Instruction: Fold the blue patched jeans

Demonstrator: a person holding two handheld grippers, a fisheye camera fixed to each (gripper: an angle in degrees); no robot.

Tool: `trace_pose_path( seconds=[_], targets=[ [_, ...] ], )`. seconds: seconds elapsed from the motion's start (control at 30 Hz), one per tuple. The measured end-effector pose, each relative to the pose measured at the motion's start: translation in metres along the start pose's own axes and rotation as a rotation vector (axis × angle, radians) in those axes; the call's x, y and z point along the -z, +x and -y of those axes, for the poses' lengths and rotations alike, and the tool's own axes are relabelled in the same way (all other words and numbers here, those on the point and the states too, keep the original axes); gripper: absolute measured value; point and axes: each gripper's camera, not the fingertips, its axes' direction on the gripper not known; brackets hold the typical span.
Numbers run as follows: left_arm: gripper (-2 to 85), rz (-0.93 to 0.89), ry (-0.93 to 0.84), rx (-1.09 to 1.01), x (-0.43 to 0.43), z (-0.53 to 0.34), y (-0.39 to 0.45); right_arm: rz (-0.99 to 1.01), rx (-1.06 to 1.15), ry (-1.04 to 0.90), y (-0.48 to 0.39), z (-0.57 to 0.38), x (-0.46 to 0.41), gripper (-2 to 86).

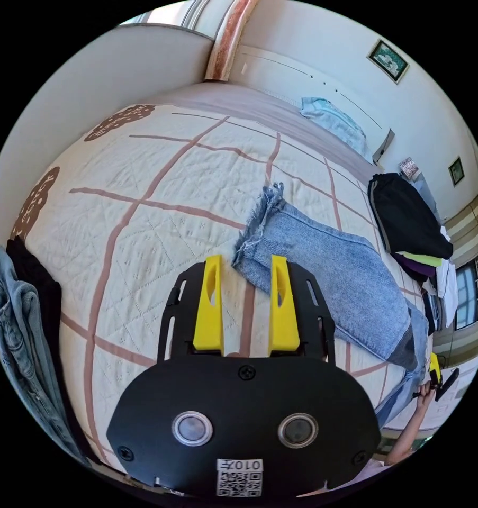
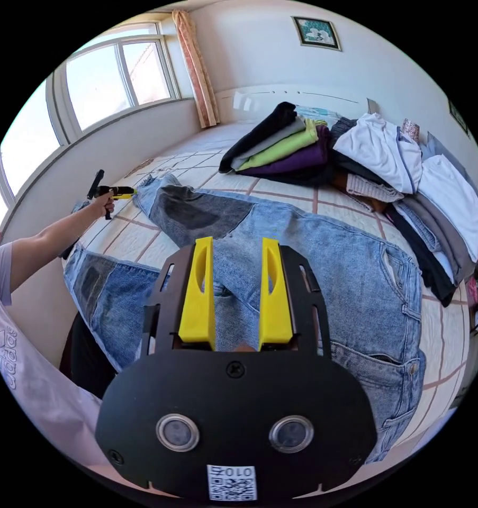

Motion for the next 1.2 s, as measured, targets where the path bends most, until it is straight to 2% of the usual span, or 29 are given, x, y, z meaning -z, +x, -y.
trace_pose_path(
  seconds=[0.07,0.2,0.27,0.37,0.5,0.6,0.67,0.7,0.73,0.8,0.83,0.97,1.03,1.2],
  targets=[
    [5.4,0.059,0.028,-0.033,0.007,0.004,0.003,0.006,-0.060,-0.010,0.015,-0.002,-0.005,12.5],
    [0.7,-0.129,0.141,-0.107,0.069,0.007,-0.007,-0.021,-0.133,-0.088,0.041,-0.003,-0.017,11.7],
    [0.2,-0.164,0.203,-0.088,0.101,0.001,-0.023,-0.037,-0.141,-0.082,0.051,-0.005,-0.021,11.8],
    [-0.1,-0.270,0.165,0.042,0.111,-0.010,-0.065,-0.048,-0.200,-0.106,0.065,-0.001,-0.027,11.9],
    [-0.1,-0.194,-0.143,0.185,0.041,-0.028,-0.089,-0.030,-0.171,-0.227,0.073,0.009,-0.048,11.9],
    [-0.1,-0.170,-0.068,0.212,0.043,-0.033,-0.086,-0.042,-0.165,-0.179,0.074,0.016,-0.038,11.9],
    [-0.1,-0.009,-0.011,0.242,0.063,-0.032,-0.083,-0.029,-0.167,0.004,0.071,0.014,-0.019,11.6],
    [-0.1,0.121,0.066,0.269,0.081,-0.034,-0.081,-0.016,-0.169,0.022,0.072,0.013,-0.020,11.5],
    [0.0,0.173,0.148,0.254,0.097,-0.035,-0.076,0.014,-0.177,0.003,0.076,0.012,-0.028,11.3],
    [0.1,0.109,0.187,0.100,0.106,-0.027,-0.061,0.068,-0.188,-0.158,0.086,0.012,-0.061,11.3],
    [0.3,0.090,0.133,-0.020,0.103,-0.018,-0.047,0.087,-0.204,-0.236,0.091,0.011,-0.079,11.3],
    [1.5,0.194,0.063,-0.320,0.079,0.002,-0.007,0.119,-0.230,-0.119,0.092,0.013,-0.063,11.0],
    [3.2,0.212,-0.009,-0.454,0.053,0.018,0.005,0.126,-0.217,-0.120,0.091,0.013,-0.059,11.0],
    [4.7,0.189,-0.123,-0.558,0.012,0.050,0.009,0.077,-0.169,-0.164,0.088,0.006,-0.055,11.1]
  ],
)
